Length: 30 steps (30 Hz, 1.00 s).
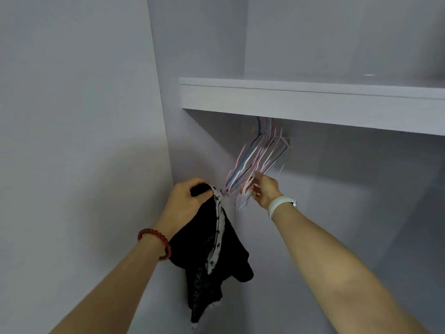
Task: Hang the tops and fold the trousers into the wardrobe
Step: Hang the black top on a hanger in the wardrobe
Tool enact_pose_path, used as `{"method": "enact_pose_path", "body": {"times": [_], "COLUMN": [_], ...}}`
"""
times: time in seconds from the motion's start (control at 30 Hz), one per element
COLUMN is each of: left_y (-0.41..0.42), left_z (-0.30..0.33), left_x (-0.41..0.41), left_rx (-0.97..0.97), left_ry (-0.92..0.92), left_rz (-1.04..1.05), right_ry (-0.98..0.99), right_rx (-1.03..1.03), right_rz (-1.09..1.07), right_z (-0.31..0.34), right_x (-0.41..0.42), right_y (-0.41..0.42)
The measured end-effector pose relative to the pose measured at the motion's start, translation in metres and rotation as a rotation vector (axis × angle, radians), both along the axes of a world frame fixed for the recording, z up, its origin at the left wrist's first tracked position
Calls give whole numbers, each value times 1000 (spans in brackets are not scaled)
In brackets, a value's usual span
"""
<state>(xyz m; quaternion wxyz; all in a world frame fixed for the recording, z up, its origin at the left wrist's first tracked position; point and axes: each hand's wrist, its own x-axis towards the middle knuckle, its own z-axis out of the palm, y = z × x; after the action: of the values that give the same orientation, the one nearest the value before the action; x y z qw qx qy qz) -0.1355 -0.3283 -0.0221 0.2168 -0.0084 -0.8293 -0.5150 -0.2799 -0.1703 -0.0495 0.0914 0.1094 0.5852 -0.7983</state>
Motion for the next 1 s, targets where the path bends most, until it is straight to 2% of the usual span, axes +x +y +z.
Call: {"method": "enact_pose_path", "body": {"times": [0.17,0.37,0.53,0.67,0.83,0.9,1.0], "left_y": [3,12,22,31,53,60,72], "left_z": [-3,-9,-16,-27,-35,-31,-29], "left_x": [0,12,21,28,35,38,43], "left_rx": [5,12,-179,-235,-254,-250,-270], "left_ry": [-4,-43,-107,-155,-254,-287,-306], "left_rz": [-1,-4,-16,-34,-27,-58,-111], "right_ry": [3,122,183,129,105,46,-147], "right_rx": [65,33,49,0,-32,-32,79], "right_rz": [-20,-38,-12,120,250,211,-33], "right_z": [6,15,25,1,-62,-78,-95], "right_x": [-11,0,30,79,146,152,144], "right_y": [5,35,71,99,138,148,165]}}
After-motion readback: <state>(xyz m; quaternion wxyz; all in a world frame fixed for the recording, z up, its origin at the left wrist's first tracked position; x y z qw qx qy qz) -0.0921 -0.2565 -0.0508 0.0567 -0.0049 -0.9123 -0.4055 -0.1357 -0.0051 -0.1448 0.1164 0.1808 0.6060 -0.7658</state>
